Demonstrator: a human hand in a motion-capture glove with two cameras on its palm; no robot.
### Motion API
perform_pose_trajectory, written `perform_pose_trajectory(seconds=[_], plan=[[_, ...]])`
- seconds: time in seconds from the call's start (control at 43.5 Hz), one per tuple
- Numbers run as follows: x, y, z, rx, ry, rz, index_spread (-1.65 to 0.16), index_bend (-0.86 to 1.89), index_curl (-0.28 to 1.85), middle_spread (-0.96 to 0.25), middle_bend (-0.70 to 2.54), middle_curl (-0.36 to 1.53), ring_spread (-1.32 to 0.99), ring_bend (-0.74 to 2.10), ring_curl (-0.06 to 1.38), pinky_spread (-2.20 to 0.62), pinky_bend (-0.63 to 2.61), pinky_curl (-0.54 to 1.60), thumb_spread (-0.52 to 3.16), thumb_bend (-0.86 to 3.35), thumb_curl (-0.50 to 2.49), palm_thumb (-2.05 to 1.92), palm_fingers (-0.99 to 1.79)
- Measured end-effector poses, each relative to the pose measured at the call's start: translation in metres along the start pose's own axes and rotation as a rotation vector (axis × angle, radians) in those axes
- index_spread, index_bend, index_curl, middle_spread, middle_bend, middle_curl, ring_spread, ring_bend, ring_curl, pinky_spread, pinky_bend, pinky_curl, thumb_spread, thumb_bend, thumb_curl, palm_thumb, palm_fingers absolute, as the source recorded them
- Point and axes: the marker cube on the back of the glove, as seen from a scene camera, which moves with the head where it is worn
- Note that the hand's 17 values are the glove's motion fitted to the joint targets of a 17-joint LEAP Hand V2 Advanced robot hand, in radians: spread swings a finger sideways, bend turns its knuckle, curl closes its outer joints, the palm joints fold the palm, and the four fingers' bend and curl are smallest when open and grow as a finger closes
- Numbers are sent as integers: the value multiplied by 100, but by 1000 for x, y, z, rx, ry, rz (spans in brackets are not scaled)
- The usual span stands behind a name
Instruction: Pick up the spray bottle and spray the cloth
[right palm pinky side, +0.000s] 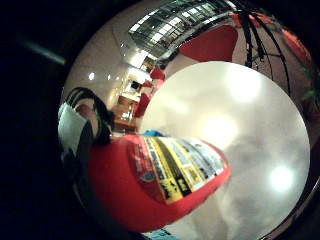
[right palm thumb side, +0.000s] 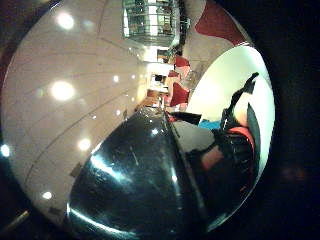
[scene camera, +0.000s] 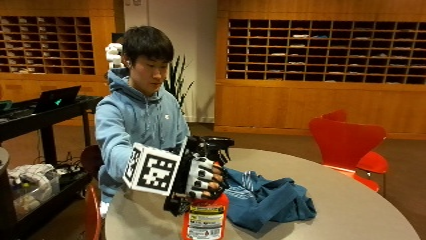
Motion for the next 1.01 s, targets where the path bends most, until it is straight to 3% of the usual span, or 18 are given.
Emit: perform_pose_trajectory(seconds=[0.161, 0.344, 0.62, 0.804, 1.01], plan=[[-32, 18, 25, -142, 220, -82, -20, 41, 44, -12, 51, 48, -18, 51, 39, -21, 30, 36, 39, -3, 61, 89, 144], [-77, 51, 60, -338, 665, -211, -19, 44, 47, -12, 54, 49, -18, 54, 41, -25, 35, 39, 32, -4, 65, 88, 143], [-144, 91, 92, -433, 1333, -337, -19, 45, 49, -12, 56, 49, -18, 56, 43, -28, 38, 40, 28, -4, 70, 86, 142], [-172, 106, 113, -487, 1474, -325, -19, 46, 50, -12, 57, 49, -18, 56, 43, -28, 39, 40, 26, -4, 72, 85, 142], [-157, 127, 161, -549, 1607, -316, -19, 46, 50, -12, 57, 48, -18, 56, 43, -29, 39, 40, 27, -4, 73, 85, 142]])
